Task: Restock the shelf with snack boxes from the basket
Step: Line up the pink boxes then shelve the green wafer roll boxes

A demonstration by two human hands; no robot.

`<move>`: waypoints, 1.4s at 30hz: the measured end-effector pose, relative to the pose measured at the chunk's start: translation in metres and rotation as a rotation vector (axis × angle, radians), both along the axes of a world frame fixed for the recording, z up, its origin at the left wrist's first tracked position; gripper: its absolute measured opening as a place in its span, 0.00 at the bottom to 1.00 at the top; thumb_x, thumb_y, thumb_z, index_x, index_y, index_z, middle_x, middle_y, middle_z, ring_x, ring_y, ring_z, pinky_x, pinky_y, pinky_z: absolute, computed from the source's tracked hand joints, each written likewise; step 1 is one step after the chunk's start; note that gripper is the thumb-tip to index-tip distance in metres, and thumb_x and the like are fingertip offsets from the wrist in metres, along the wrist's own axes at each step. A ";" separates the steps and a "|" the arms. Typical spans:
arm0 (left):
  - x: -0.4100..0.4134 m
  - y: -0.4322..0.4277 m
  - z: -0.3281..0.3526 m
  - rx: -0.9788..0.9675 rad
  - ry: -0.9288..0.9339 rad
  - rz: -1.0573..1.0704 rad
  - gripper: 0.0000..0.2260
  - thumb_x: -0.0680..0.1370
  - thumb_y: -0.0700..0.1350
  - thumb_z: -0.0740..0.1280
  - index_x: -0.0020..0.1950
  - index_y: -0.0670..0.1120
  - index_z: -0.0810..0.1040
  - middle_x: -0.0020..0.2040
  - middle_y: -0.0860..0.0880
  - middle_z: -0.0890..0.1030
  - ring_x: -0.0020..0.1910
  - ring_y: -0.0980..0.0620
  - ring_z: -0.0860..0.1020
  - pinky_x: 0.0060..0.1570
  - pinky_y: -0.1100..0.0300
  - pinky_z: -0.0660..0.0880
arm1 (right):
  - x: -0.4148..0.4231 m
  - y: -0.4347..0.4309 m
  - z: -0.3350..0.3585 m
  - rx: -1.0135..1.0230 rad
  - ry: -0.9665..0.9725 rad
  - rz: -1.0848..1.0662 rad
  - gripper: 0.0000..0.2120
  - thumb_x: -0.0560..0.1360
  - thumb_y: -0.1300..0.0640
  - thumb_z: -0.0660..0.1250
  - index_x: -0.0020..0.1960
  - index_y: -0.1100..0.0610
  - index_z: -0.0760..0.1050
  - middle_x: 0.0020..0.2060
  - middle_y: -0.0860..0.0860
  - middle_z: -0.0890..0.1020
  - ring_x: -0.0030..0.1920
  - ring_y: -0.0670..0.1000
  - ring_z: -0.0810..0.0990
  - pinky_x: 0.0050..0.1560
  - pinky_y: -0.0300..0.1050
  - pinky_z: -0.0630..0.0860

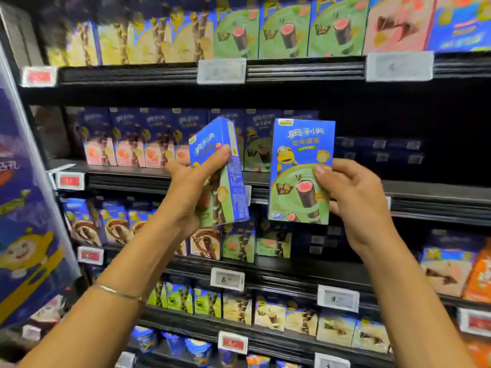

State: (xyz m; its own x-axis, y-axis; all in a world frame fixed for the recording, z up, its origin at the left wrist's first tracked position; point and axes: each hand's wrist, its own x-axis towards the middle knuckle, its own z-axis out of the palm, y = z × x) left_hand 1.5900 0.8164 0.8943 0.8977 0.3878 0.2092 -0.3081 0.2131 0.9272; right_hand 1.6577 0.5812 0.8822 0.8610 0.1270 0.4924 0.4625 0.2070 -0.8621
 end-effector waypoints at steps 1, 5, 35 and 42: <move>0.004 0.005 0.005 -0.012 0.005 -0.045 0.43 0.67 0.58 0.83 0.76 0.42 0.71 0.50 0.47 0.85 0.38 0.51 0.87 0.38 0.51 0.85 | 0.006 0.003 0.008 -0.001 -0.010 -0.037 0.09 0.79 0.58 0.71 0.58 0.58 0.80 0.47 0.51 0.88 0.47 0.51 0.88 0.41 0.45 0.83; 0.022 0.020 0.018 -0.040 -0.039 -0.212 0.11 0.73 0.59 0.74 0.43 0.53 0.88 0.40 0.52 0.85 0.33 0.53 0.85 0.31 0.59 0.82 | 0.039 0.017 0.032 -0.001 -0.018 -0.184 0.09 0.79 0.57 0.72 0.58 0.59 0.79 0.45 0.51 0.88 0.46 0.49 0.88 0.46 0.50 0.85; 0.118 0.037 0.042 -0.006 0.013 -0.292 0.14 0.85 0.50 0.67 0.64 0.42 0.82 0.57 0.39 0.88 0.51 0.40 0.89 0.43 0.41 0.87 | 0.153 0.042 0.040 -0.455 -0.005 -0.714 0.08 0.76 0.59 0.70 0.50 0.56 0.71 0.46 0.53 0.77 0.44 0.52 0.75 0.32 0.37 0.67; 0.143 0.030 0.033 0.409 -0.156 -0.062 0.04 0.83 0.42 0.72 0.58 0.47 0.84 0.55 0.46 0.89 0.52 0.50 0.88 0.49 0.53 0.85 | 0.156 0.044 0.040 -0.453 0.016 -0.710 0.10 0.76 0.59 0.71 0.49 0.55 0.69 0.46 0.52 0.76 0.37 0.46 0.73 0.34 0.39 0.69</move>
State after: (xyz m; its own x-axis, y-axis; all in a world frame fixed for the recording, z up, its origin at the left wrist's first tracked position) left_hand 1.7326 0.8464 0.9268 0.8619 0.1915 0.4696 -0.4496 -0.1396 0.8822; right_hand 1.8136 0.6248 0.9223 0.8172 -0.2653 0.5117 0.3394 -0.4960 -0.7992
